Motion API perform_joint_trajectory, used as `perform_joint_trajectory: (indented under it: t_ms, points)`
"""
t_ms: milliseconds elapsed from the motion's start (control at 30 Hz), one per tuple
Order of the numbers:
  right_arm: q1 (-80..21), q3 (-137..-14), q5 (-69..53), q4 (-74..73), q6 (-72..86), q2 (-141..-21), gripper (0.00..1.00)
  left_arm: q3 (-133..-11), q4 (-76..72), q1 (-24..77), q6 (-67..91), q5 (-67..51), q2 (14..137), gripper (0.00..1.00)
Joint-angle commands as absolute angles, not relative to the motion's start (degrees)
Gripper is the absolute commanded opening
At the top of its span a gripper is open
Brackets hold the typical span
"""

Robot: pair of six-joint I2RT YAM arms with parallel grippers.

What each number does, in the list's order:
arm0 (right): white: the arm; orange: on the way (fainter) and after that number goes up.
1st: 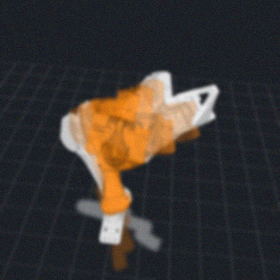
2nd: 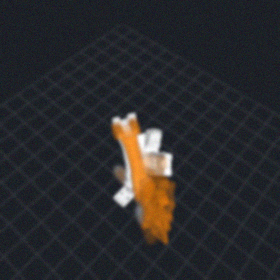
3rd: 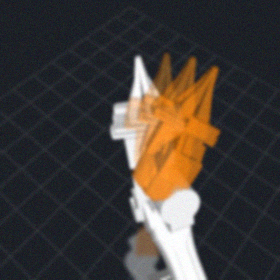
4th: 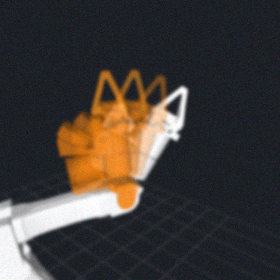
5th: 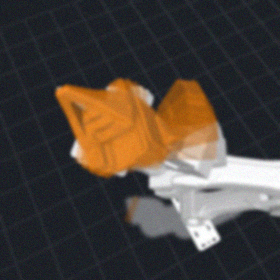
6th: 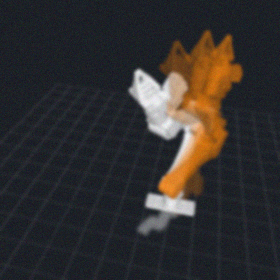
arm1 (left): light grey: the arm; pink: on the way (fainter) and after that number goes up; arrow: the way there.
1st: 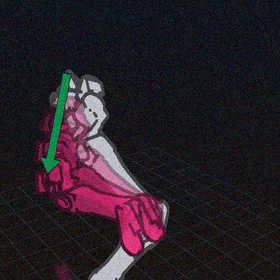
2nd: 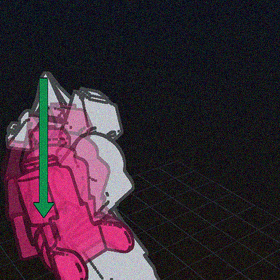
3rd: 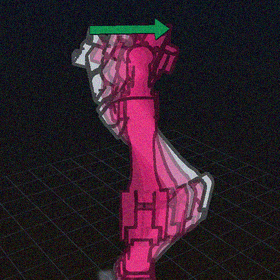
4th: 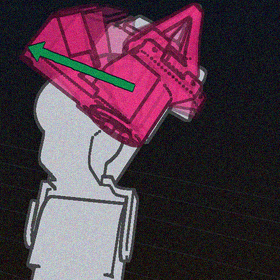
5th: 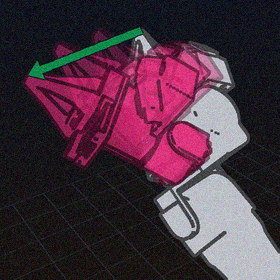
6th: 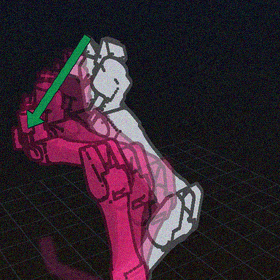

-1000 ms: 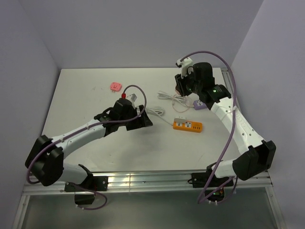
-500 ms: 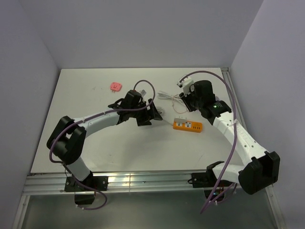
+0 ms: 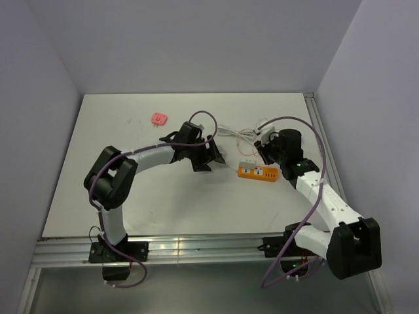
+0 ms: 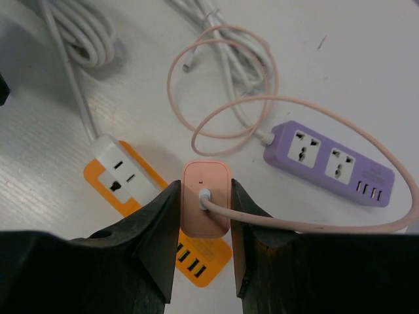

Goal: Insert the plug

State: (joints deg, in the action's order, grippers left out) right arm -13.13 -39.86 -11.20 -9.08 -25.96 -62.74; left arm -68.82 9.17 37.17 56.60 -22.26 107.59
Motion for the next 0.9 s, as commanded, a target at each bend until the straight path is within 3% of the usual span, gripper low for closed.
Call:
perform_joint_trajectory:
  t_ms: [0,167,700,867]
  points:
    - [-11.52,-40.52,-14.24,-0.18,-26.37,-60.03,0.0,-72.68,9.84,37.18,56.25,-20.39,108.36,0.8]
    - [-10.64,-40.08,-13.45,2.44,-26.1,-59.33,0.0,-75.4,10.89,37.26,59.23,-18.2,112.49,0.7]
    - [-8.44,-42.63,-16.96,-1.14,-25.22,-60.64,0.0,-81.2,11.07,38.58,62.14,-9.77,119.18,0.64]
    - [-8.44,-42.72,-16.17,-0.62,-25.14,-60.03,0.0,-85.43,15.82,40.34,62.04,-6.69,122.34,0.57]
